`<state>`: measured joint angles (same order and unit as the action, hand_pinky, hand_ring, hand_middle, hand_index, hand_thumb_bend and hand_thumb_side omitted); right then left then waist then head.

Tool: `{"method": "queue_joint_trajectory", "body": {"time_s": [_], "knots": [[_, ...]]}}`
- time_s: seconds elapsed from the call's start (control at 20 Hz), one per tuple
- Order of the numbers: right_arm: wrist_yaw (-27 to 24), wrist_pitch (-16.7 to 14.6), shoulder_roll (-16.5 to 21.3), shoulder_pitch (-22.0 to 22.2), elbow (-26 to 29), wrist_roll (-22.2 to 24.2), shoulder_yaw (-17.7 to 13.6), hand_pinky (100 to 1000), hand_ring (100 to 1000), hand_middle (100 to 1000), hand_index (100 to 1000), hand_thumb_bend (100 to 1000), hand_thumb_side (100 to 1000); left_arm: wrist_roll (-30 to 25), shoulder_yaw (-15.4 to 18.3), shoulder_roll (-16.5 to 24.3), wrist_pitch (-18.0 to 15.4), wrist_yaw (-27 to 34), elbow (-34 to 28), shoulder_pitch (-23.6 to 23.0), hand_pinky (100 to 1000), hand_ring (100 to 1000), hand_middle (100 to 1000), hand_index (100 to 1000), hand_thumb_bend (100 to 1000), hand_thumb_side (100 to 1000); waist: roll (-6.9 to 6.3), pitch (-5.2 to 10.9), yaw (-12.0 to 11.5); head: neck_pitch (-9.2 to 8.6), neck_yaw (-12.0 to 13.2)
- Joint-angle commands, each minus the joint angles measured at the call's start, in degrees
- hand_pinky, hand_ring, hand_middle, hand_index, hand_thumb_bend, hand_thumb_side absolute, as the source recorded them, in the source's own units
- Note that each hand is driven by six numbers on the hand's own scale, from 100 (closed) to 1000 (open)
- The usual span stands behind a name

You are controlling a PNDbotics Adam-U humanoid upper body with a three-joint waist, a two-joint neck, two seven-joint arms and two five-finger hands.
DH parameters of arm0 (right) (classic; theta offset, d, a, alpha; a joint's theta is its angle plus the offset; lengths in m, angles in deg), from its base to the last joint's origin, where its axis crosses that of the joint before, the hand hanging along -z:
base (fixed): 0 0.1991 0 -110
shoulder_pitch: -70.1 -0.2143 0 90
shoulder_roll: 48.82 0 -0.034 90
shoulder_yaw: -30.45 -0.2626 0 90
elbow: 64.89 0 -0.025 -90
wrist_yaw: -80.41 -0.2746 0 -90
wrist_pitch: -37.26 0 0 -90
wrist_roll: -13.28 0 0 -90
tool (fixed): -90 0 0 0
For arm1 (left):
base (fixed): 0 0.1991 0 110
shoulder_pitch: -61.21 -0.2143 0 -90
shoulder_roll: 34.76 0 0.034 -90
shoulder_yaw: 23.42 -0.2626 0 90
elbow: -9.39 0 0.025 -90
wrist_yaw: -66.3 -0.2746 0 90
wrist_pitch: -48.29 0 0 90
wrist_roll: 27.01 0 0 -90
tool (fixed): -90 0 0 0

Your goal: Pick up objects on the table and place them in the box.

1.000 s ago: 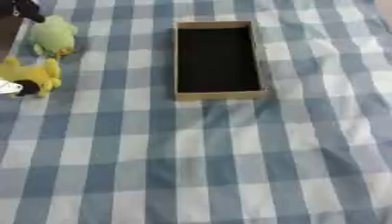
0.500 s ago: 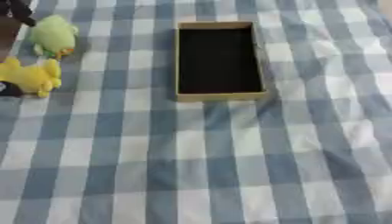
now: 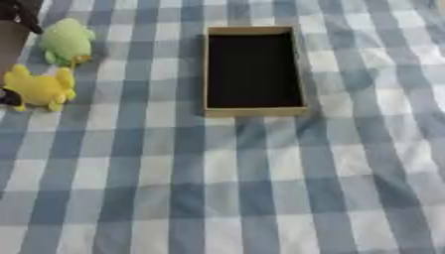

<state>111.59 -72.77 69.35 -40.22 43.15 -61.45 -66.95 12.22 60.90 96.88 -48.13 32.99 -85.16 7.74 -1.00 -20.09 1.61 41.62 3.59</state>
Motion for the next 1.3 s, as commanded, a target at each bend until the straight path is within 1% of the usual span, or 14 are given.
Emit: {"method": "queue_joint_trajectory", "body": {"time_s": [0.05,0.15,0.2,0.25,0.3,0.35,0.7,0.8,0.9,1.0,1.05,1.1,1.2,1.3], "knots": [[0.21,0.05,1.08,-0.95,0.92,0.36,-0.68,749,838,855,811,100,100,-1.07,-1.09,0.53,-0.39,-0.72,3.65,2.51,915,951,921,916,695,364,-0.05,0.99,0.01,-0.90,0.55],[0.12,0.08,1.00,-1.03,0.89,0.50,-0.66,749,838,856,812,100,100,-1.16,-1.94,-0.11,-1.35,-1.02,6.29,3.78,913,949,918,913,696,361,-0.01,0.95,0.05,-0.97,0.42],[0.09,0.10,0.94,-1.07,0.87,0.55,-0.67,748,838,856,812,100,100,-1.18,-2.28,-0.41,-1.81,-1.13,7.47,4.38,913,947,917,912,686,388,0.01,0.94,0.06,-0.98,0.20],[0.07,0.13,0.90,-1.10,0.86,0.60,-0.68,748,838,856,812,100,100,-1.19,-2.54,-0.69,-2.22,-1.25,8.49,4.93,913,947,917,912,686,388,0.02,0.93,0.06,-0.98,0.03],[0.02,0.14,0.85,-1.13,0.85,0.64,-0.68,747,837,856,812,100,100,-1.19,-2.75,-0.93,-2.52,-1.46,9.44,5.42,910,941,910,915,670,452,0.03,0.92,0.08,-1.00,-0.31],[0.01,0.16,0.77,-1.19,0.84,0.70,-0.68,747,837,856,813,100,100,-1.19,-2.98,-1.19,-2.68,-1.85,10.45,5.92,909,937,903,921,673,477,0.05,0.91,0.12,-1.03,-0.55],[0.00,0.32,0.28,-1.39,0.84,1.03,-0.74,745,836,856,814,100,100,-1.19,-4.44,-3.23,-4.29,-4.78,16.25,8.49,911,936,899,916,717,472,0.06,0.86,0.35,-1.77,-0.67],[-0.03,0.34,0.13,-1.47,0.84,1.13,-0.72,744,835,856,814,100,100,-1.19,-4.85,-3.60,-4.97,-5.19,16.99,8.75,912,939,901,912,741,430,0.06,0.86,0.38,-1.89,-0.72],[-0.05,0.38,0.00,-1.49,0.82,1.23,-0.74,743,835,856,814,100,100,-1.19,-5.18,-3.87,-5.57,-5.10,17.41,8.83,910,938,900,898,757,312,0.06,0.87,0.42,-1.92,-0.78],[-0.01,0.49,-0.15,-1.46,0.75,1.31,-0.82,743,835,856,814,100,100,-1.19,-5.34,-3.89,-5.78,-4.29,17.35,8.65,904,940,908,894,783,234,0.06,0.86,0.45,-1.85,-0.96],[0.02,0.52,-0.22,-1.45,0.73,1.37,-0.84,743,835,856,814,100,100,-1.19,-5.42,-3.77,-5.62,-4.16,17.17,8.52,904,940,909,894,789,222,0.05,0.86,0.46,-1.79,-1.05],[0.03,0.54,-0.28,-1.47,0.70,1.46,-0.84,742,834,856,815,100,100,-1.19,-5.47,-3.67,-5.35,-4.13,16.93,8.39,896,937,910,891,808,148,0.04,0.86,0.46,-1.75,-1.09],[0.07,0.59,-0.40,-1.51,0.64,1.67,-0.83,743,835,856,815,100,100,-1.13,-5.50,-3.59,-4.57,-3.99,16.48,8.12,886,934,911,890,817,100,0.03,0.85,0.46,-1.71,-1.17],[0.12,0.64,-0.52,-1.58,0.59,1.87,-0.85,743,835,856,815,100,100,-0.93,-5.61,-3.52,-3.59,-4.31,16.16,7.82,879,931,913,892,804,100,0.04,0.84,0.51,-1.69,-1.20]]}}
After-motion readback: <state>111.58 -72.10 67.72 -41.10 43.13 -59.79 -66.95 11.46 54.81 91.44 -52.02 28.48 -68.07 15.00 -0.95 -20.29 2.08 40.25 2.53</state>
